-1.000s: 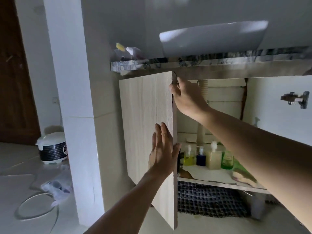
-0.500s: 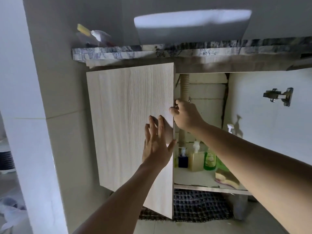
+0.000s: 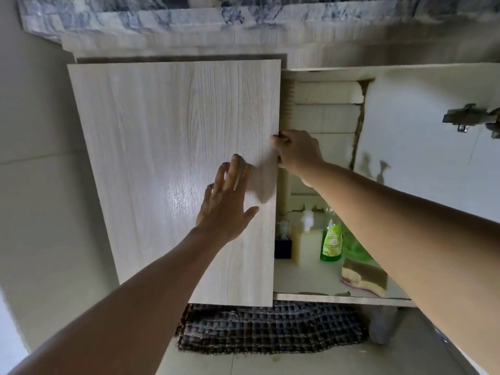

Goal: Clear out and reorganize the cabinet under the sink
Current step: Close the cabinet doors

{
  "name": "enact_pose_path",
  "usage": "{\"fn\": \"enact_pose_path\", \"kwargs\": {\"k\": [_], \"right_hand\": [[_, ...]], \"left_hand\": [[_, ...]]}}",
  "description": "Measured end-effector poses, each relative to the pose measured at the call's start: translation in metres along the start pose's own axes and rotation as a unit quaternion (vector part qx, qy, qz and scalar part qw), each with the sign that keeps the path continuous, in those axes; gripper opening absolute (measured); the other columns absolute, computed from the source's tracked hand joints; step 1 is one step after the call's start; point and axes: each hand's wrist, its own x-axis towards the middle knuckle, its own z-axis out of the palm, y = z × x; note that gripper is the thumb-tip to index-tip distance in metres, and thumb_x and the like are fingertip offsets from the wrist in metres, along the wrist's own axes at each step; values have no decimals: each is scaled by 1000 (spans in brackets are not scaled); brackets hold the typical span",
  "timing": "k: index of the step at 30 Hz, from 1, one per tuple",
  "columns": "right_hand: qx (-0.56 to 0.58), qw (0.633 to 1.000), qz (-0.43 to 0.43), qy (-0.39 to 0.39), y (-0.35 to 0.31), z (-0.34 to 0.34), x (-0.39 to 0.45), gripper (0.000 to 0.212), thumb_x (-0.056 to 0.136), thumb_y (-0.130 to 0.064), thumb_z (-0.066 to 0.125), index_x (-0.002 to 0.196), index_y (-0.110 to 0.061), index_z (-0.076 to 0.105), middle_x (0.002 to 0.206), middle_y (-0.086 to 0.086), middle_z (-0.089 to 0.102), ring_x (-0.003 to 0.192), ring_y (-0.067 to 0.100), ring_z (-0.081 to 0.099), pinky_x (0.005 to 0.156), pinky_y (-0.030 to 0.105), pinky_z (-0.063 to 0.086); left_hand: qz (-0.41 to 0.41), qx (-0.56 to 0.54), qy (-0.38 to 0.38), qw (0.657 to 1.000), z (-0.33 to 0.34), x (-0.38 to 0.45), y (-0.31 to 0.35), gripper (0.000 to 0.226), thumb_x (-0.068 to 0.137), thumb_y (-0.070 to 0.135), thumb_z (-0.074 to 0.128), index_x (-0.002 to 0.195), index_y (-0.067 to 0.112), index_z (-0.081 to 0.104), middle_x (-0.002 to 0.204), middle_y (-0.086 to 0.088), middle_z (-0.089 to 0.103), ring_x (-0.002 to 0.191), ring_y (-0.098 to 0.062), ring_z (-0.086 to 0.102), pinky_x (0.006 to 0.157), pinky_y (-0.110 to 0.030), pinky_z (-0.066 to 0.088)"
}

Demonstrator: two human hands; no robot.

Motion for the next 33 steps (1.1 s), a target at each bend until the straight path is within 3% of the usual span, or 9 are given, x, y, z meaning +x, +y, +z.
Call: {"fn": "enact_pose_path", "kwargs": {"k": [3, 7, 10, 12, 15, 18, 22, 26, 33], "right_hand": [[2, 999, -34, 7, 10, 5, 5, 39, 93, -31, 51, 91, 5, 67, 87, 19, 69, 87, 31, 65, 99, 47, 45], [5, 999, -49, 12, 16, 8, 6, 44, 93, -35, 52, 90, 6, 67, 83, 19, 69, 84, 30, 67, 98, 48, 45], [-21, 1000, -20, -7, 12, 8, 4, 48, 95, -36, 49, 83, 9, 61, 80, 22, 66, 79, 33, 66, 80, 43, 53], [-103, 994, 12, -45, 10, 3, -1, 36, 97, -34, 47, 85, -1, 54, 80, 14, 58, 79, 27, 59, 61, 31, 45], [-188, 972, 62, -123, 6, -17, -21, 35, 97, -25, 49, 123, -3, 45, 103, 13, 56, 83, 21, 56, 55, 24, 38], [-228, 958, 62, -163, 5, -48, -51, 59, 96, -29, 52, 142, -4, 26, 126, 17, 51, 96, 23, 54, 68, 23, 41], [-296, 941, 42, -161, -3, -99, -94, 51, 94, -31, 53, 133, -4, 35, 129, 16, 49, 110, 28, 52, 85, 34, 46], [-322, 934, 42, -146, -19, -160, -141, 49, 92, -28, 53, 133, -7, 37, 131, 13, 48, 117, 28, 50, 94, 38, 46], [-317, 946, -63, 28, -91, -283, -233, 44, 92, -26, 51, 134, -13, 43, 136, 7, 49, 124, 22, 47, 99, 29, 38]], "left_hand": [[-15, 13, 20, 1000, 14, 1, 2, 92, 86, 42, 62, 151, 20, 1, 160, -5, -14, 148, -32, -4, 115, -56, 23], [-34, 22, 16, 999, 24, -1, 7, 96, 88, 45, 57, 152, 17, -9, 158, -7, -21, 147, -33, -11, 117, -57, 13], [-43, 26, 8, 999, 19, -3, 10, 96, 90, 43, 56, 151, 17, -13, 158, -7, -24, 147, -32, -11, 118, -54, 13], [-47, 38, -9, 998, 13, -4, 14, 98, 90, 41, 57, 150, 16, -16, 157, -7, -24, 147, -32, -10, 119, -53, 11], [-67, 31, -46, 996, -4, -3, 19, 98, 90, 41, 57, 151, 15, -15, 157, -8, -24, 148, -31, -8, 118, -52, 10], [-88, 38, -86, 992, -25, -5, 31, 92, 92, 44, 52, 152, 15, -12, 157, -11, -24, 148, -32, -8, 117, -51, 6], [-69, 20, -115, 991, -60, -19, 73, 86, 95, 41, 48, 151, 13, -11, 158, -12, -20, 148, -31, -5, 118, -50, 6], [-47, -118, -108, 986, -86, -44, 140, 87, 93, 39, 51, 152, 17, -9, 160, -12, -2, 148, -28, 6, 120, -49, 13], [52, -277, -132, 950, -149, -102, 268, 90, 94, 42, 51, 151, 17, -14, 161, -5, -5, 149, -20, 0, 121, -45, 10]]}}
